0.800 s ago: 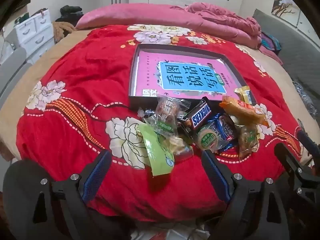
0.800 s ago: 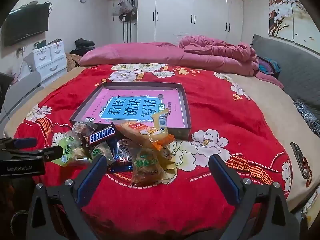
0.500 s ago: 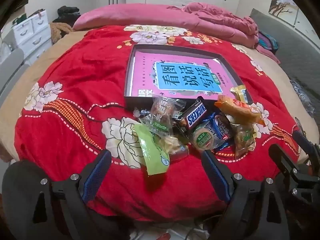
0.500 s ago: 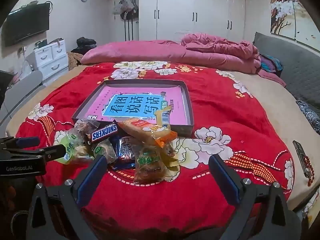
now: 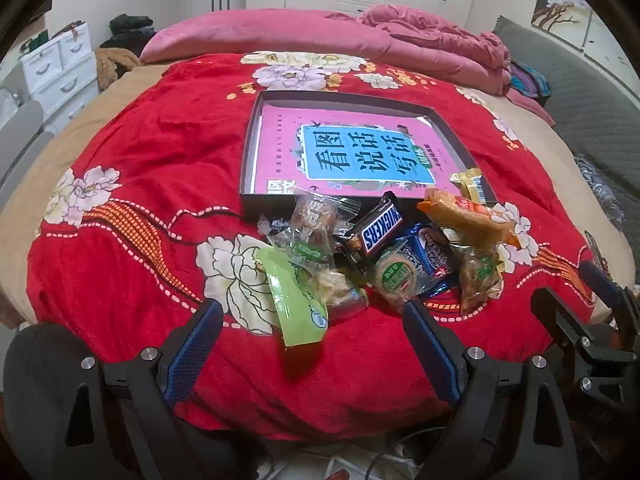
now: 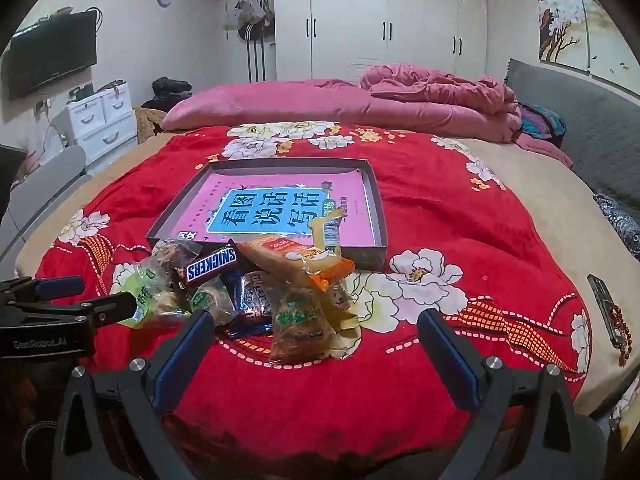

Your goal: Organize snacks

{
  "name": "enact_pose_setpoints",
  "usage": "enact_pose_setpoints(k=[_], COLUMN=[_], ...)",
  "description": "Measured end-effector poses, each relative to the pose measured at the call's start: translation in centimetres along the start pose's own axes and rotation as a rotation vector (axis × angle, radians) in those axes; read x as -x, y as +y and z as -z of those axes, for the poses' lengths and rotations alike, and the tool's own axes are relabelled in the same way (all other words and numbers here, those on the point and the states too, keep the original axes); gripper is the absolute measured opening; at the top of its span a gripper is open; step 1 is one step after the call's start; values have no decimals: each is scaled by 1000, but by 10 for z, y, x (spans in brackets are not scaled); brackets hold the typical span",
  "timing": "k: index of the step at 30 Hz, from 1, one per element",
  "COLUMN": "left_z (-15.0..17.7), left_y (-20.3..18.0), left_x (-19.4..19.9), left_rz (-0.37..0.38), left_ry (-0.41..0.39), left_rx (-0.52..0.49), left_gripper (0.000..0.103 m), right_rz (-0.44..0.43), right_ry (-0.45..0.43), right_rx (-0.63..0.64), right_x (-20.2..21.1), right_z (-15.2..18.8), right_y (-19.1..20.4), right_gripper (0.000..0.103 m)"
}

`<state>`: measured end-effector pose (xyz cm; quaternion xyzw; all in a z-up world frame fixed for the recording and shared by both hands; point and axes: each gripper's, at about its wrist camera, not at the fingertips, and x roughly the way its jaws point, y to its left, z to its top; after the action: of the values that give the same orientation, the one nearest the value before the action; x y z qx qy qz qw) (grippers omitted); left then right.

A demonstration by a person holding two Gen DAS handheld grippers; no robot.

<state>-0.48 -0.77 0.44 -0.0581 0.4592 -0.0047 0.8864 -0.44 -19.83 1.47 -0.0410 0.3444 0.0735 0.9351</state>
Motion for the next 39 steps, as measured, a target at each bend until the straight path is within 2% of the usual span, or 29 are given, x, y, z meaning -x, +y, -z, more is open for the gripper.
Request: enact_pose_setpoints(k=[39], left_z=[4], left_y=[-6], left_x=[5], left_rz=[7], left_ry=[-11], left_rx=[-20], left_gripper=[92], right_rz=[2], right_ry=[-3], right_rx=[-11], right_x=[5], right_z=[0], right_y=[-3], right_gripper=[102])
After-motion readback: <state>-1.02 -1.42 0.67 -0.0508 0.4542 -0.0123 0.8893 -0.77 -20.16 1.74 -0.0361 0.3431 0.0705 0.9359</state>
